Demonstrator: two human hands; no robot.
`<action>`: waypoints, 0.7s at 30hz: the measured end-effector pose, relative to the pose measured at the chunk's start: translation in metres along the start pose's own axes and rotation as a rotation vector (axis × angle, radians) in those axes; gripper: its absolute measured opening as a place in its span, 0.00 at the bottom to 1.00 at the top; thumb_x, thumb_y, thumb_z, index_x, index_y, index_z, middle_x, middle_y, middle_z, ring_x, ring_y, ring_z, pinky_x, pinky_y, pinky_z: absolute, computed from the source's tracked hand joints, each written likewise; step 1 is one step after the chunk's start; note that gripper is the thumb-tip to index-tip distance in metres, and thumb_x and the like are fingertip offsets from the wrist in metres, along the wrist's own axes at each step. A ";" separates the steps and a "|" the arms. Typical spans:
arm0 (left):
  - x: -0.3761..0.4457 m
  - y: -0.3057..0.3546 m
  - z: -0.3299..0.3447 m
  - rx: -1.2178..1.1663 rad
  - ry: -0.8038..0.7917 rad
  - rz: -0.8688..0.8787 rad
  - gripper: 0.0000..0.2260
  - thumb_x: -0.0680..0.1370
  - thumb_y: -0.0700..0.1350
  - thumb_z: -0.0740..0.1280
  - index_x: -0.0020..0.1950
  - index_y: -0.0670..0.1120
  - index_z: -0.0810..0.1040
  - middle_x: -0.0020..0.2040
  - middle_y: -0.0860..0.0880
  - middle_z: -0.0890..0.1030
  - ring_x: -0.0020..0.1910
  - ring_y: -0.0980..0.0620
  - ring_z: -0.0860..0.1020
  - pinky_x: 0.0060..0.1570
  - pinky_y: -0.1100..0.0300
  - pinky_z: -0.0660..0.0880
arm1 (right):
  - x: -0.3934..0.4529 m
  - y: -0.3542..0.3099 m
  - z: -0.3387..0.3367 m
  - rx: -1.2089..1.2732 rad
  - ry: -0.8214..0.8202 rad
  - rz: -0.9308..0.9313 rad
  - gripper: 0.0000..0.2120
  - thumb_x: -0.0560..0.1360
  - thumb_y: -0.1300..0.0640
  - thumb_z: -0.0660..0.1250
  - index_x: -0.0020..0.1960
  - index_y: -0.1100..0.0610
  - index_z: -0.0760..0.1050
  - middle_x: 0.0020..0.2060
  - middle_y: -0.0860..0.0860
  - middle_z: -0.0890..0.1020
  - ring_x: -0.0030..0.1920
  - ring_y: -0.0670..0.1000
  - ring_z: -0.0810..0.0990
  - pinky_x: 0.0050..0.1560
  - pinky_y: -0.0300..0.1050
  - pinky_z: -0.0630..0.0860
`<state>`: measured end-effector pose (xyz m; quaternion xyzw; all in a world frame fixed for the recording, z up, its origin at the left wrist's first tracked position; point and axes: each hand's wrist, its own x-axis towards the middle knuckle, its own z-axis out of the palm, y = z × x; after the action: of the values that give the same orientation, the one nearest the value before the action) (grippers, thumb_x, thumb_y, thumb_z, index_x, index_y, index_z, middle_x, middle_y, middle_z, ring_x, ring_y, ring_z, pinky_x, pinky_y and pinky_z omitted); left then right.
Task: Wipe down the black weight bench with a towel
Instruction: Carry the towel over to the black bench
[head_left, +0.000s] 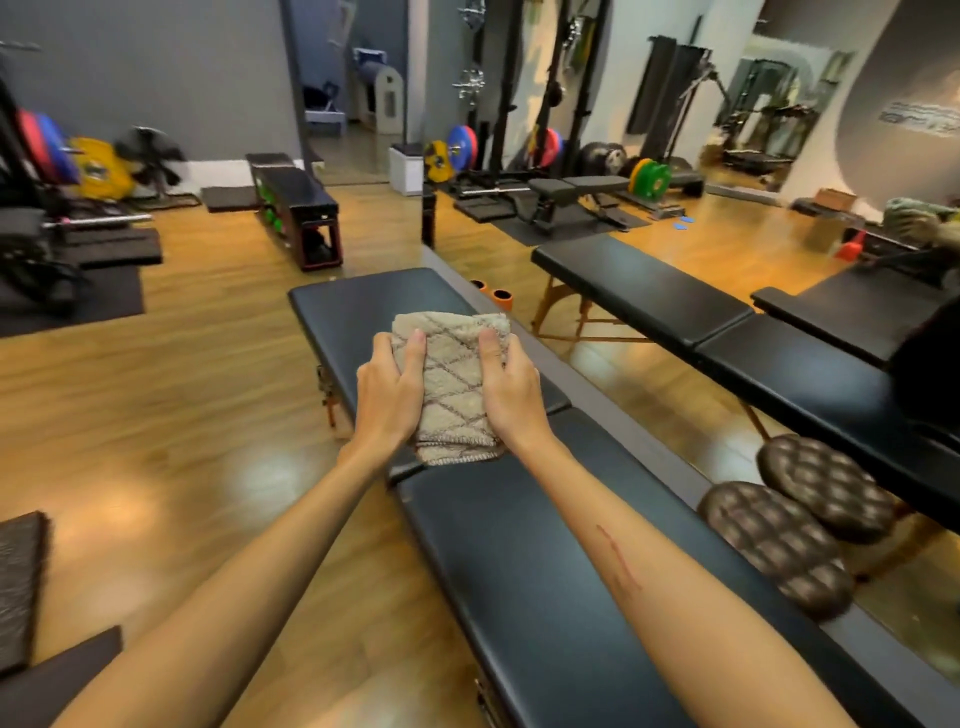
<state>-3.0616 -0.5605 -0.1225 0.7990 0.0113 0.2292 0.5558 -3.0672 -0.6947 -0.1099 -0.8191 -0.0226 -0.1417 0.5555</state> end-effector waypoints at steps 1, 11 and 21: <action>0.009 -0.008 -0.013 0.008 0.019 -0.006 0.17 0.82 0.53 0.58 0.44 0.40 0.69 0.35 0.52 0.73 0.35 0.59 0.71 0.33 0.64 0.62 | 0.003 -0.007 0.017 0.006 -0.014 -0.002 0.21 0.83 0.42 0.54 0.58 0.58 0.74 0.50 0.49 0.80 0.56 0.51 0.77 0.59 0.51 0.72; 0.077 -0.070 -0.130 0.079 0.184 -0.062 0.16 0.83 0.53 0.58 0.44 0.41 0.70 0.34 0.52 0.72 0.34 0.59 0.70 0.36 0.58 0.58 | 0.038 -0.050 0.165 0.091 -0.197 -0.027 0.21 0.83 0.42 0.54 0.51 0.60 0.72 0.43 0.49 0.78 0.49 0.50 0.77 0.48 0.46 0.69; 0.155 -0.128 -0.166 0.177 0.315 -0.130 0.19 0.83 0.55 0.56 0.48 0.38 0.71 0.38 0.48 0.74 0.38 0.49 0.72 0.39 0.54 0.61 | 0.115 -0.050 0.258 0.100 -0.365 -0.087 0.19 0.83 0.41 0.54 0.42 0.54 0.67 0.36 0.47 0.73 0.37 0.45 0.71 0.43 0.47 0.69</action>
<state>-2.9560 -0.3227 -0.1357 0.7965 0.1702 0.3132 0.4884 -2.9134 -0.4529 -0.1232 -0.8006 -0.1653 -0.0132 0.5757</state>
